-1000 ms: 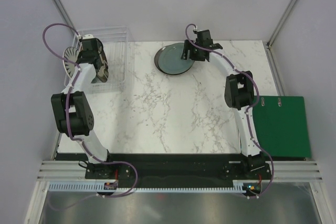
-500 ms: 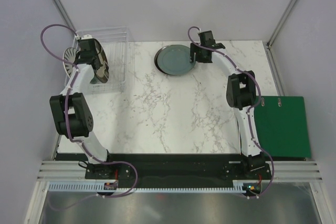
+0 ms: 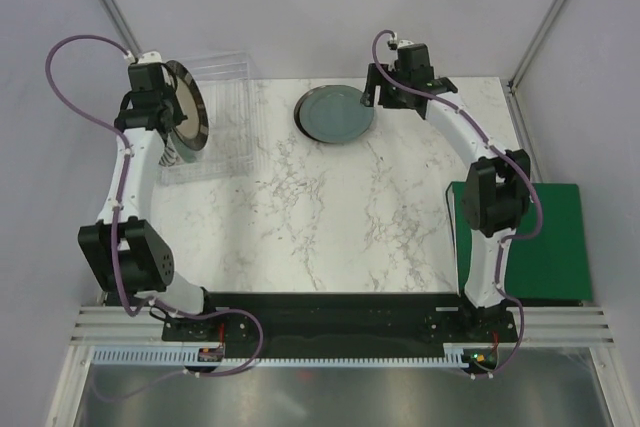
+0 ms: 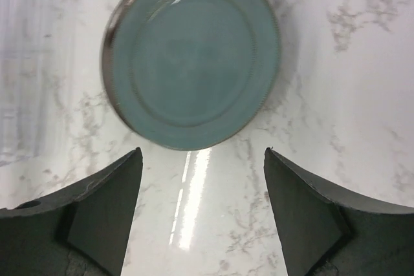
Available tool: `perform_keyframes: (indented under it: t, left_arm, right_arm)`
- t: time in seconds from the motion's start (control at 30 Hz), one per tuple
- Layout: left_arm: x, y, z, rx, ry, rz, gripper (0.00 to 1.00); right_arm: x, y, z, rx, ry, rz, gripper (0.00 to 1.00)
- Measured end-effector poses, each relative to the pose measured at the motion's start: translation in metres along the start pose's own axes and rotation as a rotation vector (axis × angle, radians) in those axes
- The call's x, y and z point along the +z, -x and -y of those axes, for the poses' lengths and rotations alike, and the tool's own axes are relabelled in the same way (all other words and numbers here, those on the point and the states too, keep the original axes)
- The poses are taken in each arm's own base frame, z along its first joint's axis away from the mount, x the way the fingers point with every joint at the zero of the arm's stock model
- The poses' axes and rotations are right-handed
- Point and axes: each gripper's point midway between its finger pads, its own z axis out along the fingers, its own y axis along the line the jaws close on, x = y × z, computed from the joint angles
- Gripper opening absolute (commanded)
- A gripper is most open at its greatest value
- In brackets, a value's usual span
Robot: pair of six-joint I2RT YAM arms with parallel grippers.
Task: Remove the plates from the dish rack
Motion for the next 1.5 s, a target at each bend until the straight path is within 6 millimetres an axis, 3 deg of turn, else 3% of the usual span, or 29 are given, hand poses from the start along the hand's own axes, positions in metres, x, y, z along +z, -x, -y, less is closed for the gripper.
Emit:
perform_keyframes:
  t: [0.1,0.27,0.37,0.47,0.57,0.8,1.13,1.23,1.27,1.3,1.37,1.43,1.47,1.5]
  left_arm:
    - [-0.027,0.019,0.012,-0.02,-0.085,0.045,0.02]
    - [-0.088,0.046,0.05,-0.091,-0.341,0.125,0.02]
    - [-0.12,0.043,0.069,-0.142,-0.483,0.145,0.02]
    - [-0.144,0.02,0.083,-0.182,-0.597,0.112,0.02]
    - [-0.149,-0.008,0.095,-0.224,-0.675,0.045,0.02]
    - [-0.137,-0.067,0.118,-0.3,-0.735,-0.129,0.02]
    - [-0.175,-0.075,0.183,-0.231,-0.923,-0.134,0.02]
    - [-0.175,-0.077,0.194,-0.228,-0.946,-0.142,0.02]
    - [-0.174,-0.078,0.196,-0.229,-0.947,-0.145,0.02]
    - [-0.173,-0.078,0.197,-0.232,-0.948,-0.149,0.02]
    - [-0.171,-0.08,0.198,-0.258,-0.948,-0.169,0.03]
    - [-0.173,-0.082,0.2,-0.292,-0.971,-0.198,0.13]
    - [-0.175,-0.081,0.202,-0.293,-0.978,-0.199,0.32]
    - [-0.175,-0.082,0.202,-0.292,-0.979,-0.2,0.33]
  right_arm:
    - [-0.013,-0.004,-0.025,0.017,0.127,0.0,0.82]
    - [-0.017,-0.032,-0.061,0.095,0.336,-0.055,0.8]
    - [-0.017,-0.053,-0.076,0.162,0.439,-0.097,0.81]
    - [-0.022,-0.065,-0.089,0.22,0.523,-0.116,0.82]
    - [-0.035,-0.061,-0.105,0.261,0.619,-0.102,0.82]
    - [-0.067,-0.04,-0.141,0.267,0.796,-0.029,0.83]
    - [-0.082,-0.054,-0.171,0.266,0.898,-0.061,0.81]
    - [-0.085,-0.061,-0.175,0.27,0.927,-0.073,0.38]
    - [-0.086,-0.064,-0.176,0.282,0.939,-0.082,0.09]
    - [-0.088,-0.065,-0.176,0.277,0.952,-0.084,0.0]
    - [-0.094,-0.069,-0.175,0.291,0.992,-0.109,0.0]
    - [-0.102,-0.069,-0.173,0.284,1.031,-0.113,0.0]
    - [-0.103,-0.068,-0.172,0.283,1.036,-0.11,0.0]
    - [-0.105,-0.068,-0.171,0.282,1.037,-0.106,0.0]
